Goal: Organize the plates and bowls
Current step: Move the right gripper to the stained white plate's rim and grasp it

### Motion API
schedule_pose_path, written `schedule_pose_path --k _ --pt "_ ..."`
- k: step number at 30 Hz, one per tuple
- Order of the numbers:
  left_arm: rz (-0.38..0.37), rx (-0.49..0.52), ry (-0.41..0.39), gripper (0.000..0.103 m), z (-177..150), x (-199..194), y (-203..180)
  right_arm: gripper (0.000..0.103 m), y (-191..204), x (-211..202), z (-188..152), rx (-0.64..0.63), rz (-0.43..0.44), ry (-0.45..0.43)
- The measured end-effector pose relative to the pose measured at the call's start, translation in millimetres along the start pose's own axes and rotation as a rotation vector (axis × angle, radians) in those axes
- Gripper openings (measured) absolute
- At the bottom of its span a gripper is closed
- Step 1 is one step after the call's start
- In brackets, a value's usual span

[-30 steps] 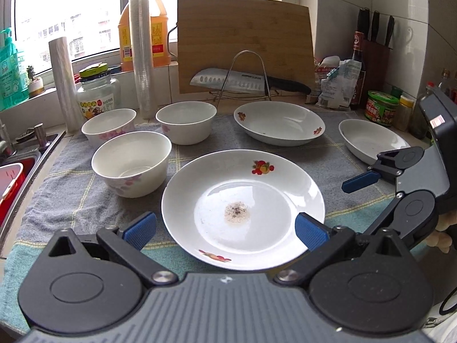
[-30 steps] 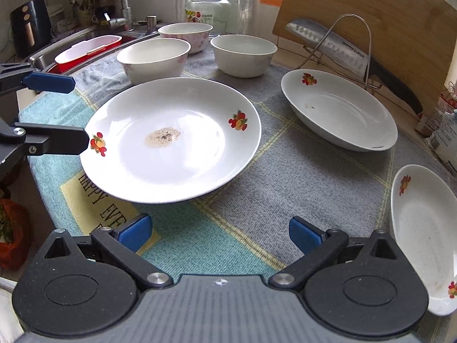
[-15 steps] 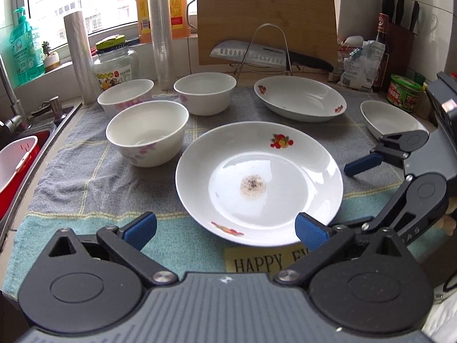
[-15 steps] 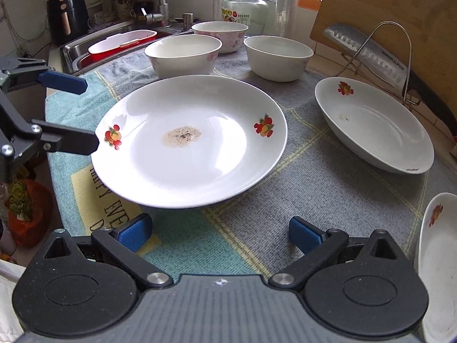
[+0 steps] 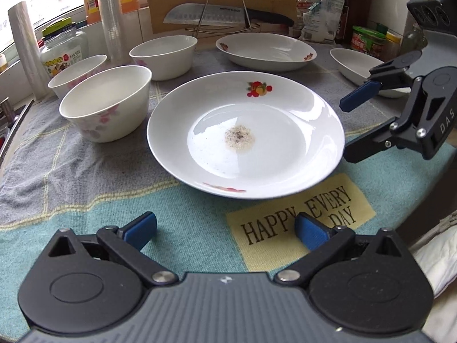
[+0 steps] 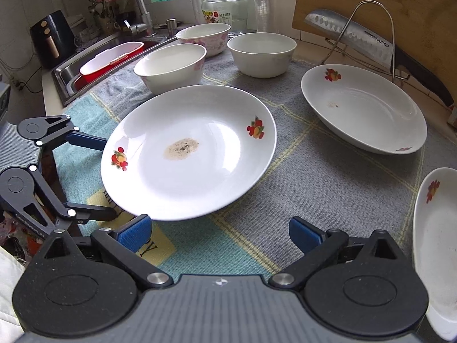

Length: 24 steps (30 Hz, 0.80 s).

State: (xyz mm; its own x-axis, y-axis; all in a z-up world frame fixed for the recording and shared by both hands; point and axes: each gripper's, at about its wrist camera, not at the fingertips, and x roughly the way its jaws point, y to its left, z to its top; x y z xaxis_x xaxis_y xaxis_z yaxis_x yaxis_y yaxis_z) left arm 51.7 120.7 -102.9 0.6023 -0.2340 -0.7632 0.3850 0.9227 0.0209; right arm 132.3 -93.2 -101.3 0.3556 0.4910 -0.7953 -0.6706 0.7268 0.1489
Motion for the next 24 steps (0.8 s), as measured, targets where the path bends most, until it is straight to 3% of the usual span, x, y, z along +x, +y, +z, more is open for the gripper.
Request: schedule_pose_path --k 6,12,24 --pt "-0.059 0.055 -0.03 0.103 5 7 6 0.103 1 -3 8 0.025 -0.022 0.012" --pt "-0.091 0.09 -0.042 0.103 12 14 9 0.103 -7 20 19 0.097 -0.029 0.04" --pt "-0.115 0.116 -0.037 0.103 16 17 12 0.103 1 48 44 0.04 -0.081 0.081"
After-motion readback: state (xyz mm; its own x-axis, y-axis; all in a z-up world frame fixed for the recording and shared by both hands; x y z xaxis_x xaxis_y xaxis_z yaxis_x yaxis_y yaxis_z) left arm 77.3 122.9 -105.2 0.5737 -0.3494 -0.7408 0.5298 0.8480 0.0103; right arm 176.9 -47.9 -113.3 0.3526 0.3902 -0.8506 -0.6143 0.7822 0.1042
